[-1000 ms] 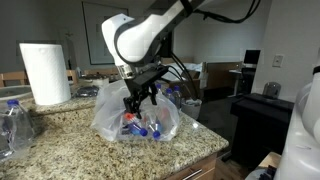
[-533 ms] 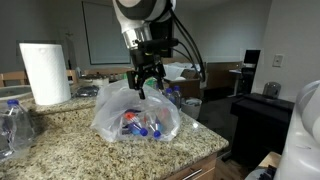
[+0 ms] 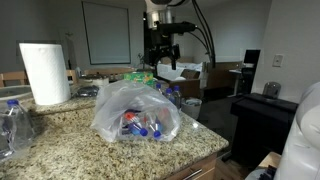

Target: Put the bottles in the plastic bag

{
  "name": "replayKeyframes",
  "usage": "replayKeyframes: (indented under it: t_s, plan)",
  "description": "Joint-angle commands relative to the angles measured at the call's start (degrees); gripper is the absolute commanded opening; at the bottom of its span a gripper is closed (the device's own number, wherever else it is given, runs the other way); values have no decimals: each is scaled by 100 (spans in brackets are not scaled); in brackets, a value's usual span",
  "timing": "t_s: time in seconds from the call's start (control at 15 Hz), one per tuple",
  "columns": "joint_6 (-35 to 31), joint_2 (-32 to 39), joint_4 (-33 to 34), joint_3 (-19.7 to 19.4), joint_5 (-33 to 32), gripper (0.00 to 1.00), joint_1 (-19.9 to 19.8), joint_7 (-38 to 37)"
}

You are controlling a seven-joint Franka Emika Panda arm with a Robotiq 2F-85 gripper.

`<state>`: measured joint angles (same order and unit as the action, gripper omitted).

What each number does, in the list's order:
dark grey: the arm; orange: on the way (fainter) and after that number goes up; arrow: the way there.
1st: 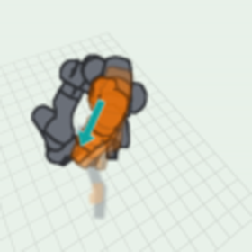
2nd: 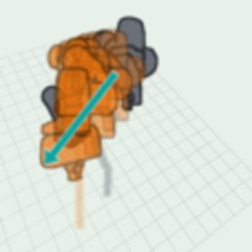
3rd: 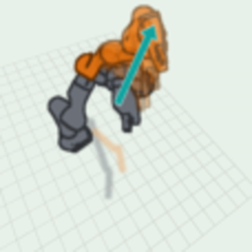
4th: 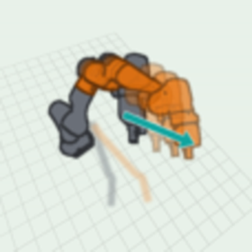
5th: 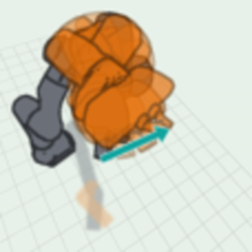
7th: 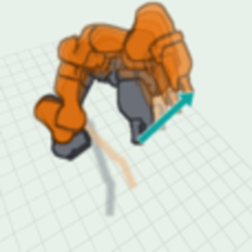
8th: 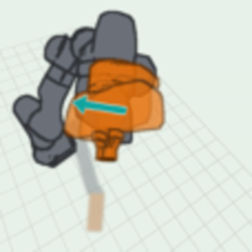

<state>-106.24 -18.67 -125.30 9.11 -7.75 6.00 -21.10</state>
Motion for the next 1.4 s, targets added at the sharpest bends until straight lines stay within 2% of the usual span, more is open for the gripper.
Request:
replayKeyframes:
  t_s: [0.0, 0.2, 0.53, 1.0, 1.33]
  plan:
    - [-540, 253, 11, -200, -509, 100, -413, 101]
    - [-1196, 668, -23, -385, -951, 100, -641, 123]
    - [-2014, 1459, 69, -668, -1057, 100, -744, 157]
    - [-2625, 2151, 369, -891, -477, 100, -686, 407]
    - [-2346, 2487, 789, -912, 250, 100, -680, 930]
